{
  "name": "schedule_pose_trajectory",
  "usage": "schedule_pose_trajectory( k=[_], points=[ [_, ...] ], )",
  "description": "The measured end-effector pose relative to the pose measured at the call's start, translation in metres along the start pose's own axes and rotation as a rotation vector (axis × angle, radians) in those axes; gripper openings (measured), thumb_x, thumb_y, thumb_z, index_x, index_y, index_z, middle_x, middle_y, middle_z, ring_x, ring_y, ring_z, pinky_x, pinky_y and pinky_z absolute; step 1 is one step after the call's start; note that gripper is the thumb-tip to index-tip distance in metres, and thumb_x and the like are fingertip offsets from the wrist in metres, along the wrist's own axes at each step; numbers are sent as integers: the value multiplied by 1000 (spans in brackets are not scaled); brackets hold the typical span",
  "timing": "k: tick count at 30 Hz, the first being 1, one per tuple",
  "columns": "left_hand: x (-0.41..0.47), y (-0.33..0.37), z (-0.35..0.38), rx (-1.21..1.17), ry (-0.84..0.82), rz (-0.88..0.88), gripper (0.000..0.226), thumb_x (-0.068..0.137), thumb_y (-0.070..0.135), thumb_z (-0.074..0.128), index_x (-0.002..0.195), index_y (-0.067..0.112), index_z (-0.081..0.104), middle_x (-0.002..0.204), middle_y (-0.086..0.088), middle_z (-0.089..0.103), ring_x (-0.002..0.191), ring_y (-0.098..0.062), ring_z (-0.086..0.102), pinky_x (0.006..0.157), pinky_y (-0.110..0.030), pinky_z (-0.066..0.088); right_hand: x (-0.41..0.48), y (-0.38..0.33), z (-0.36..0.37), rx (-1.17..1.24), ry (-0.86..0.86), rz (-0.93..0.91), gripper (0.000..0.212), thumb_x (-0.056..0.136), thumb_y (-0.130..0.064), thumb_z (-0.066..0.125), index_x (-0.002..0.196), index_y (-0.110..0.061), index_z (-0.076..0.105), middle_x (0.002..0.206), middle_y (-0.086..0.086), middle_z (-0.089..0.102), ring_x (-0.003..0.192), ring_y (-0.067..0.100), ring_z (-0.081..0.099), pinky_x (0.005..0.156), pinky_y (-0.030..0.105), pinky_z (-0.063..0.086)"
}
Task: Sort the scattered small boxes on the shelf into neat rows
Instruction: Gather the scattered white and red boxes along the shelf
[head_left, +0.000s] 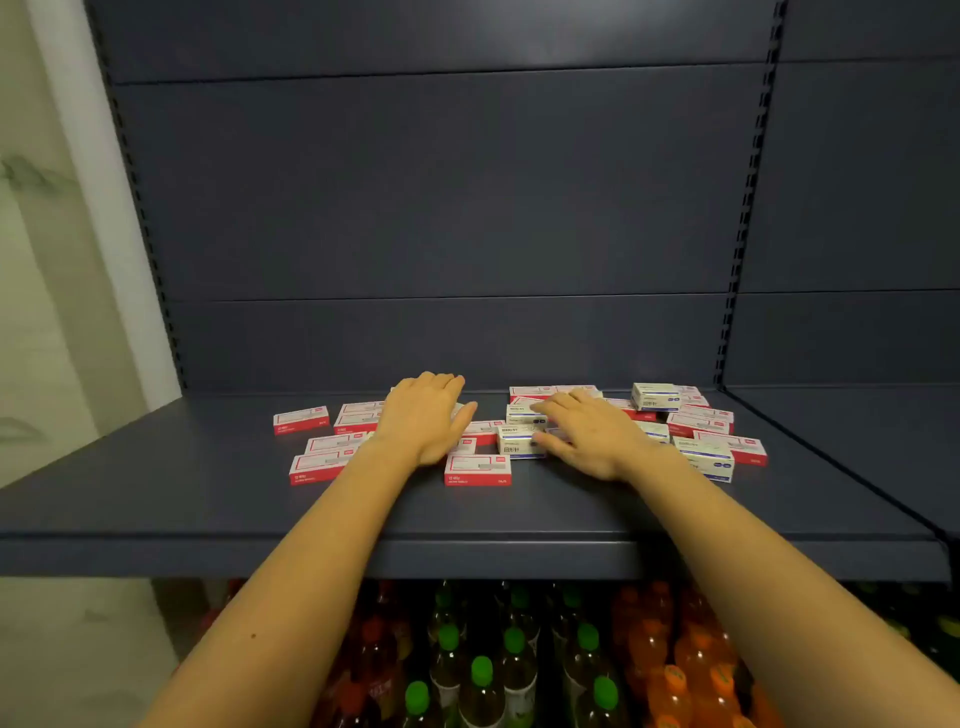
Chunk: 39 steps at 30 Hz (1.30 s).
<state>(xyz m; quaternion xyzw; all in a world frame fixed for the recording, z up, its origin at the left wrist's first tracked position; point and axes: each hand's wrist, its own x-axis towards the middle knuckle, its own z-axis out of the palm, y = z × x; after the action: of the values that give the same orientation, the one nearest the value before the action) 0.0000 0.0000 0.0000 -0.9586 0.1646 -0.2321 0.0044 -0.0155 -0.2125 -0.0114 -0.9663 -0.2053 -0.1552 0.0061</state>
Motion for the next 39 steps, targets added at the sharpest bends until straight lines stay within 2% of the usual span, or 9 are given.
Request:
schedule_pose_trajectory(
  k=[4, 10, 13, 16, 21, 26, 30, 36, 39],
  points=[
    [19, -7, 5, -19, 15, 10, 49, 96, 40, 33, 138, 15, 36, 142, -6, 44, 131, -22, 39, 103, -37, 34, 14, 1, 4, -13, -77, -44, 56, 89, -52, 46, 134, -20, 41, 139, 1, 44, 127, 20, 38, 104, 35, 34],
    [40, -6, 10, 12, -38, 102, 47, 95, 37, 40, 137, 17, 37, 143, -5, 43, 129, -22, 40, 104, -37, 34, 34, -1, 5, 77, -174, -8, 54, 83, -48, 58, 127, -18, 47, 131, 4, 51, 117, 21, 44, 97, 37, 40],
    [48, -5, 12, -64, -99, 101, 46, 93, 37, 43, 136, 18, 41, 142, -4, 44, 129, -22, 40, 102, -38, 36, 38, 6, -3, 189, -146, 22, 50, 79, -44, 66, 119, -17, 52, 121, 6, 56, 109, 20, 46, 91, 35, 42],
    [56, -2, 18, -153, -188, 119, 48, 91, 38, 48, 135, 20, 42, 142, -4, 44, 129, -22, 40, 103, -39, 37, 37, 22, -18, 235, -76, 61, 50, 77, -42, 68, 119, -21, 52, 121, 1, 55, 108, 16, 45, 91, 34, 42],
    [69, 8, 31, -346, -287, 133, 59, 83, 46, 59, 133, 17, 45, 140, -2, 44, 129, -20, 39, 104, -39, 38, 28, 48, -29, 231, -5, 165, 46, 75, -41, 71, 113, -24, 53, 117, -4, 57, 95, 10, 48, 85, 35, 48],
    [76, 15, 42, -419, -316, 152, 51, 80, 42, 64, 122, 14, 56, 129, -5, 50, 117, -19, 47, 96, -36, 43, 16, 60, -24, 199, -7, 229, 50, 75, -41, 71, 117, -22, 51, 120, -2, 58, 96, 10, 50, 84, 31, 48],
    [83, 12, 42, -431, -265, 152, 48, 77, 39, 69, 116, 15, 56, 124, -4, 52, 114, -18, 46, 95, -37, 44, 8, 63, -21, 187, 16, 264, 51, 75, -43, 70, 118, -22, 51, 122, -2, 58, 99, 10, 51, 87, 32, 46],
    [93, 22, 20, -415, -32, 206, 42, 73, 42, 71, 107, 21, 56, 117, -1, 55, 110, -17, 45, 88, -36, 42, -16, 74, -27, 330, 113, 315, 43, 75, -34, 74, 110, -21, 54, 113, -1, 60, 90, 9, 51, 68, 18, 39],
    [97, 40, 15, -443, 11, 233, 42, 74, 40, 72, 107, 20, 56, 119, -1, 55, 110, -15, 45, 84, -31, 41, -34, 84, -34, 353, 146, 361, 43, 73, -33, 76, 110, -20, 56, 111, -2, 60, 90, 10, 52, 76, 23, 42]
  ],
)
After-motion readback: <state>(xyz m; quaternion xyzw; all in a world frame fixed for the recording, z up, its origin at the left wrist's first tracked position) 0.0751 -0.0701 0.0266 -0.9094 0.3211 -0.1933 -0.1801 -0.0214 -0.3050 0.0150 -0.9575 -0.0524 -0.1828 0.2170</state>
